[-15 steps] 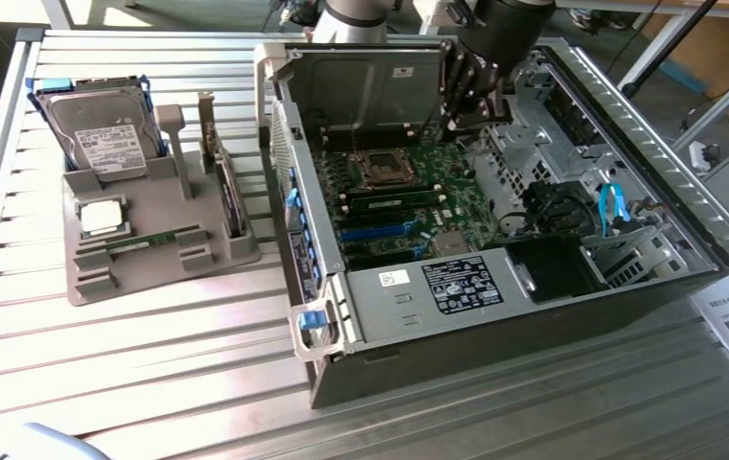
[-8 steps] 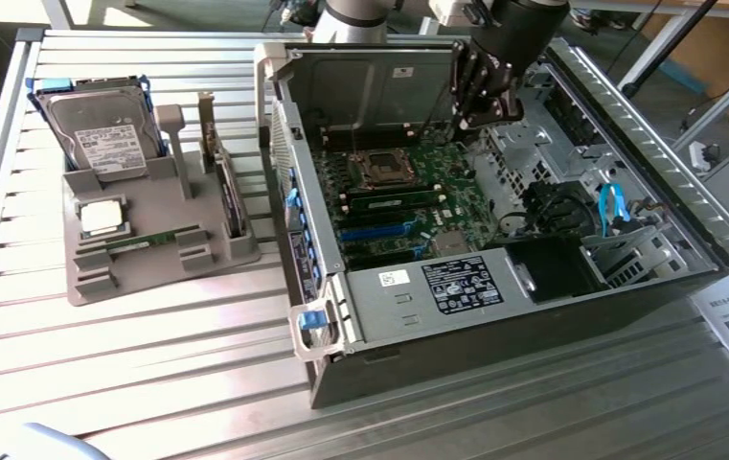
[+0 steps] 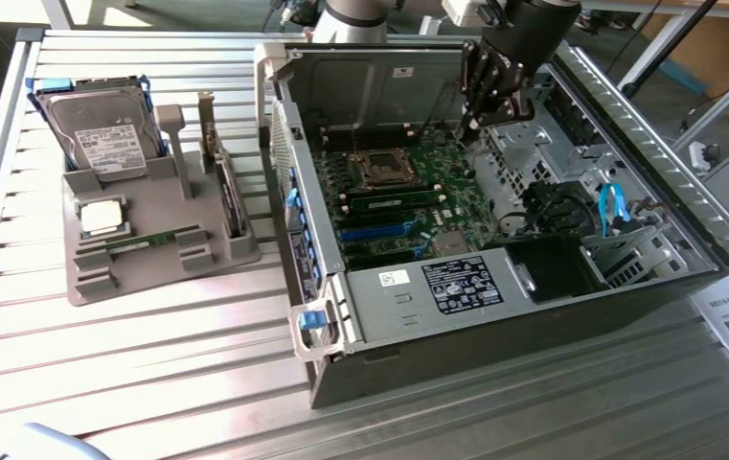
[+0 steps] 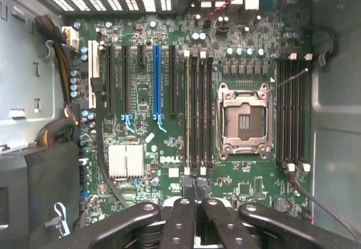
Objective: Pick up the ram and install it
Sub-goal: 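Press down the ram until it locks into place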
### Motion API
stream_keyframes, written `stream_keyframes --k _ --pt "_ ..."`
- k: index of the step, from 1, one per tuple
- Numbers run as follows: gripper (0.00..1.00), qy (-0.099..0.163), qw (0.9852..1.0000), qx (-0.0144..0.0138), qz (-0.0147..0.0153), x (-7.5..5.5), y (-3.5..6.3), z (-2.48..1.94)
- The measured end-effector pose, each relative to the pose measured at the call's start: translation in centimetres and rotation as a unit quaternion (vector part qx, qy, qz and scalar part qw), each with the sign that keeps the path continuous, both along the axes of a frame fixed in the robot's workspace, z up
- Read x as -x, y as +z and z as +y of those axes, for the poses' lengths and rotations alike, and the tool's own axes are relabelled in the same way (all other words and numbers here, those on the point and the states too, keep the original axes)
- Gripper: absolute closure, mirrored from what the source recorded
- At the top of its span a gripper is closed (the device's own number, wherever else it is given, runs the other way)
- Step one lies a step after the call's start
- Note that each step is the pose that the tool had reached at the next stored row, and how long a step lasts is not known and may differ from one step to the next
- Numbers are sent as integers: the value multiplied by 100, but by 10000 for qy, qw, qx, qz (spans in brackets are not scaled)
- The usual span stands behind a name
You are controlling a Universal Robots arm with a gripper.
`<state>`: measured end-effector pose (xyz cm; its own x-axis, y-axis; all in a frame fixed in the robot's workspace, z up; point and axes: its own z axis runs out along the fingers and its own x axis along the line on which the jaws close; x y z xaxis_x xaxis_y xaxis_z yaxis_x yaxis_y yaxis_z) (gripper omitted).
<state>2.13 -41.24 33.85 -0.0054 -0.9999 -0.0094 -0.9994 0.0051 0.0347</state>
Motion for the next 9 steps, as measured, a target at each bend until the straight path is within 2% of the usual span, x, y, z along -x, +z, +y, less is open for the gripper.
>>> stream_keyframes --k 6,9 --pt "90 0 10000 0 0 -5 -3 0" --pt "90 1 10000 0 -10 -6 -34 0"
